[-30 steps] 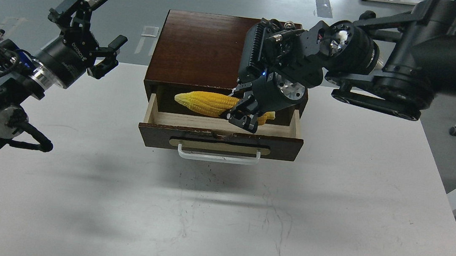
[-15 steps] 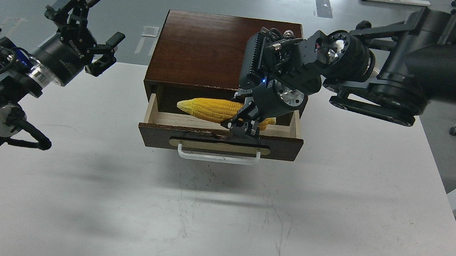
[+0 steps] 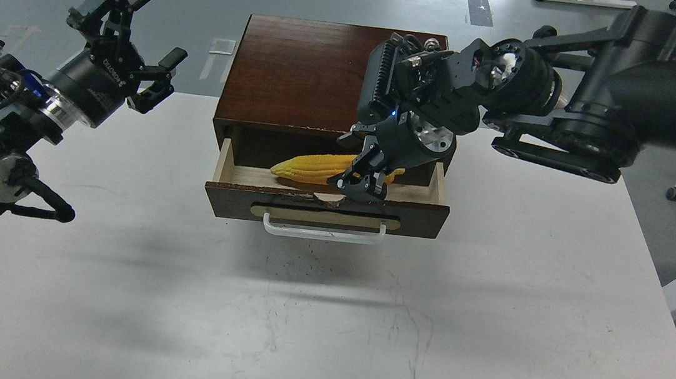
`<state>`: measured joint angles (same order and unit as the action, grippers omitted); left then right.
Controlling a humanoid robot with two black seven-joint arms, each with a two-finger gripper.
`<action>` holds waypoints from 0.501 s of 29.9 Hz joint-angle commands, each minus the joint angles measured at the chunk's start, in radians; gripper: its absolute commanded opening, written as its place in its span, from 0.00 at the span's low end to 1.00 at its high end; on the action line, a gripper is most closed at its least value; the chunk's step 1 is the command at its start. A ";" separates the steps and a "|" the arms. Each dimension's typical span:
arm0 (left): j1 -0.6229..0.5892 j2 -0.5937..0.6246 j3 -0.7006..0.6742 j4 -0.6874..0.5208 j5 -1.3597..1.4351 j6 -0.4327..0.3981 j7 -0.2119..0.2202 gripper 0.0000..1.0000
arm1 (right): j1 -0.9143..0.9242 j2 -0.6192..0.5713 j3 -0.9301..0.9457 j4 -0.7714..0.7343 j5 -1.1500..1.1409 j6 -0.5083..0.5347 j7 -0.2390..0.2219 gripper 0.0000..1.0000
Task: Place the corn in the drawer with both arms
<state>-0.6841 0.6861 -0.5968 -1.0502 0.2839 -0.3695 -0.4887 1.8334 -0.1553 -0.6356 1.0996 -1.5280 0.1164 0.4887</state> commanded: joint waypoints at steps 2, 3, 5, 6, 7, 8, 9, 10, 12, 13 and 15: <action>0.000 0.001 0.000 -0.001 0.000 -0.003 0.000 0.99 | 0.027 -0.070 0.078 0.003 0.017 0.002 0.000 0.77; 0.000 0.001 0.000 0.001 0.001 -0.003 0.000 0.99 | 0.027 -0.084 0.092 0.003 0.029 0.003 0.000 0.82; 0.000 0.001 0.000 -0.001 0.001 -0.003 0.000 0.99 | 0.027 -0.124 0.129 0.005 0.107 0.009 0.000 0.97; 0.000 0.000 0.000 0.001 0.001 -0.003 0.000 0.99 | 0.027 -0.139 0.135 0.005 0.144 0.011 0.000 0.97; 0.000 0.000 0.000 0.001 0.003 -0.003 0.000 0.99 | 0.027 -0.171 0.140 0.005 0.226 0.012 0.000 0.98; 0.000 -0.002 0.000 -0.001 0.003 -0.003 0.000 0.99 | 0.024 -0.202 0.140 0.005 0.306 0.012 0.000 0.99; 0.000 -0.003 0.000 0.001 0.003 -0.003 0.000 0.99 | 0.020 -0.217 0.140 0.005 0.348 0.014 0.000 0.99; 0.000 -0.003 0.000 0.001 0.004 -0.003 0.000 0.99 | 0.015 -0.234 0.145 0.005 0.386 0.014 0.000 0.99; 0.000 -0.007 0.000 -0.001 0.006 -0.005 0.000 0.99 | -0.005 -0.288 0.148 0.008 0.506 0.014 0.000 0.99; 0.000 -0.010 0.000 -0.001 0.009 -0.005 0.000 0.99 | -0.029 -0.325 0.154 0.011 0.582 0.014 0.000 0.99; 0.000 -0.011 0.000 0.001 0.011 -0.005 0.000 0.99 | -0.091 -0.375 0.191 0.011 0.682 0.014 0.000 0.99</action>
<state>-0.6841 0.6780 -0.5969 -1.0497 0.2919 -0.3740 -0.4887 1.8083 -0.4616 -0.4792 1.1088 -0.9871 0.1304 0.4886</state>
